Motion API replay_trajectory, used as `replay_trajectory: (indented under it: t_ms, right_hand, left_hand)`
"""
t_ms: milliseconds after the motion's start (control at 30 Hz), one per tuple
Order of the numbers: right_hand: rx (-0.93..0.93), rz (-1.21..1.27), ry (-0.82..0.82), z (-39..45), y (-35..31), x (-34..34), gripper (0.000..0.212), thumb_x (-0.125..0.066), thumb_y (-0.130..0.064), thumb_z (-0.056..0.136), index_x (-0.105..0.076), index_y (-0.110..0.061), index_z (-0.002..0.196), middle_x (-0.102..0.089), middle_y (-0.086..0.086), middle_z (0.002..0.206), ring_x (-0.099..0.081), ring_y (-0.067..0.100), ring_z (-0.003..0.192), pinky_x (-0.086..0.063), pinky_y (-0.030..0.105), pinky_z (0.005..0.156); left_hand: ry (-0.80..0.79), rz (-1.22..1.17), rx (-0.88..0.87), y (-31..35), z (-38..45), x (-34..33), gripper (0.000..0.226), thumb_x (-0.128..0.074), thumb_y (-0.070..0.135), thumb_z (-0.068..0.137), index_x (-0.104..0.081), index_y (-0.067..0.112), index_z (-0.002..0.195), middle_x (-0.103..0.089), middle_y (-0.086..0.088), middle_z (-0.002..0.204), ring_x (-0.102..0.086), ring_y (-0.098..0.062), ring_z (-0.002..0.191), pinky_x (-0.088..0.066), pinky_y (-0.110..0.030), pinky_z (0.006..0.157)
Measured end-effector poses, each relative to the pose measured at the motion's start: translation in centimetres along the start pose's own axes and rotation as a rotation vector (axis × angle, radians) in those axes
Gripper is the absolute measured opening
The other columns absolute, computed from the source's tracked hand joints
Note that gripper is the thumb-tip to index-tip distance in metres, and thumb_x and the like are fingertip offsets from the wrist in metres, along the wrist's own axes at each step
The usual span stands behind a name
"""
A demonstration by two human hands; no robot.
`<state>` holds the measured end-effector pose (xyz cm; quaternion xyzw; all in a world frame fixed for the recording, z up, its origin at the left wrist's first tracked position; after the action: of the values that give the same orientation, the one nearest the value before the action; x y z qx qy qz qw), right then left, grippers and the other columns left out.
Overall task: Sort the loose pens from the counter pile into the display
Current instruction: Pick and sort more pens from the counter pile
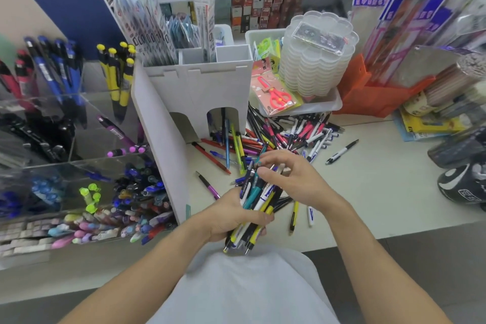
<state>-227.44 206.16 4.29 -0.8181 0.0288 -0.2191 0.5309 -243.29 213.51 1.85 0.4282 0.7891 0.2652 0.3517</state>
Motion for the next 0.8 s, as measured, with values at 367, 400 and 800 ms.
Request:
replay_trajectory:
  t_ms: [367,400,800]
  right_hand:
    - [0.234,0.667,0.386,0.8,-5.0,3.7,0.014,-0.038,-0.016,0.109,-0.047,-0.012,0.099,-0.075,0.007,0.085,-0.074,0.029,0.082,-0.059,0.047,0.088]
    - [0.306,0.726,0.436,0.7,-5.5,4.2,0.014,-0.034,-0.014,0.11,-0.044,-0.014,0.1,-0.07,0.003,0.076,-0.07,0.027,0.07,-0.061,0.045,0.077]
    - [0.007,-0.127,-0.023,0.1,-3.8,-0.7,0.011,-0.074,-0.031,0.091,-0.071,-0.022,0.087,-0.058,-0.014,0.065,-0.052,0.002,0.06,-0.047,0.028,0.066]
  left_hand:
    - [-0.035,0.012,-0.027,-0.7,-1.9,1.0,0.034,-0.08,0.009,0.078,-0.056,-0.001,0.1,-0.061,-0.023,0.08,-0.058,-0.031,0.066,-0.05,-0.035,0.064]
    - [-0.017,-0.002,-0.031,-0.8,-2.0,1.2,0.036,-0.08,0.011,0.078,-0.056,-0.001,0.101,-0.061,-0.024,0.081,-0.058,-0.031,0.066,-0.049,-0.034,0.063]
    - [0.007,0.026,-0.135,-0.6,-2.4,1.3,0.031,-0.075,0.006,0.087,-0.052,-0.004,0.105,-0.06,-0.021,0.081,-0.058,-0.031,0.068,-0.049,-0.036,0.062]
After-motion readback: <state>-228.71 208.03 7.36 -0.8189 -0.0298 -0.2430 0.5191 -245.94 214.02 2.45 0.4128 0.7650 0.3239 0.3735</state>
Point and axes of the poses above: each hand's wrist, its own z-axis towards the middle knuckle, its own x-axis out of the back of the hand, y = z × x, the point moved 2 cm from there along z, towards the middle knuckle
